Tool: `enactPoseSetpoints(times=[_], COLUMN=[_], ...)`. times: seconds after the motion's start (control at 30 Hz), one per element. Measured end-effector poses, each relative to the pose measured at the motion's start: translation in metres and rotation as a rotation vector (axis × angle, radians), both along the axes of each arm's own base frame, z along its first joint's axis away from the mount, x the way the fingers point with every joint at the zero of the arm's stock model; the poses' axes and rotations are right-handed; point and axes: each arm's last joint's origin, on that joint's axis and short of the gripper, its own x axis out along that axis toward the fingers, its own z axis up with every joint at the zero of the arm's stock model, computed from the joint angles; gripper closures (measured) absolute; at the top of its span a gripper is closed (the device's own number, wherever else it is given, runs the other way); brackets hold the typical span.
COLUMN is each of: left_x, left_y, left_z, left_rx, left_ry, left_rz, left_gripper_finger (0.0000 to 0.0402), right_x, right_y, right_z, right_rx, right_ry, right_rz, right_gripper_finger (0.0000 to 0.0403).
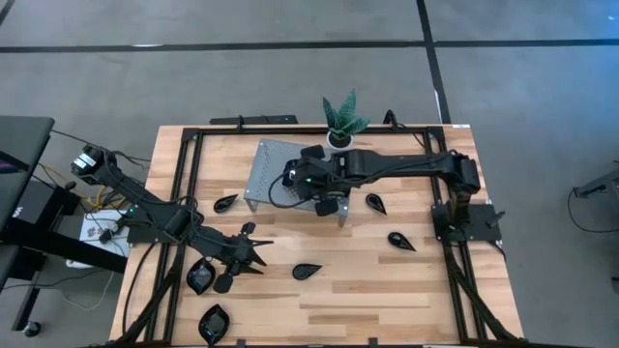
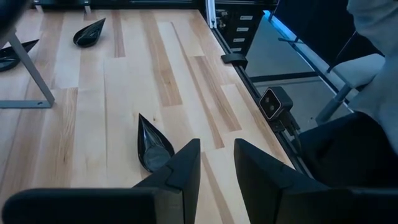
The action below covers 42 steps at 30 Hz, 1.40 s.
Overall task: Pick & Place Mini shaped plates
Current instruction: Stack the leaf shaped plate on top of the leaf shaped plates on the shelf
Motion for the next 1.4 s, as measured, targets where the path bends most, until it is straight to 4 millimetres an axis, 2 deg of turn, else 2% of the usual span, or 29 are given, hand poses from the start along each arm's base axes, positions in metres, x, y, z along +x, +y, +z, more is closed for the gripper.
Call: enactPoseSetpoints(times=[0.27, 0.57, 0.67, 0.83, 1.13, 1.27, 1.4], left_x=[0.0, 0.0, 0.0, 0.0, 0.001, 0.001, -0.001], left_y=[0.0, 0.0, 0.0, 0.0, 0.0, -0.001, -0.004], left_z=[0.001, 0.001, 0.001, 0.001, 0.002, 0.003, 0.003], left_rx=[-0.003, -0.004, -0.005, -0.006, -0.071, -0.14, -0.177], left_ry=[-0.005, -0.006, -0.007, -0.01, 0.01, 0.029, 0.048], left_rz=[0.0, 0.0, 0.0, 0.0, 0.033, 0.067, 0.036], left_gripper_finger=[0.0302, 0.0302, 0.0302, 0.0302, 0.0302, 0.0302, 0.0302], right_x=[0.0, 0.001, 0.004, 0.006, -0.022, -0.04, -0.051], right_y=[-0.004, -0.005, 0.001, 0.035, 0.133, 0.168, 0.186], right_z=[-0.012, -0.009, -0.008, 0.005, 0.044, 0.043, 0.038], right_rx=[-0.004, -0.041, -0.012, 0.031, 0.103, 0.159, 0.256], right_ry=[0.015, -0.011, -0.066, -0.132, -0.142, -0.107, -0.044], right_rz=[-0.038, -0.07, -0.099, -0.066, 0.106, 0.123, 0.119], right_gripper_finger=[0.0396, 0.0335, 0.0319, 0.031, 0.031, 0.031, 0.031])
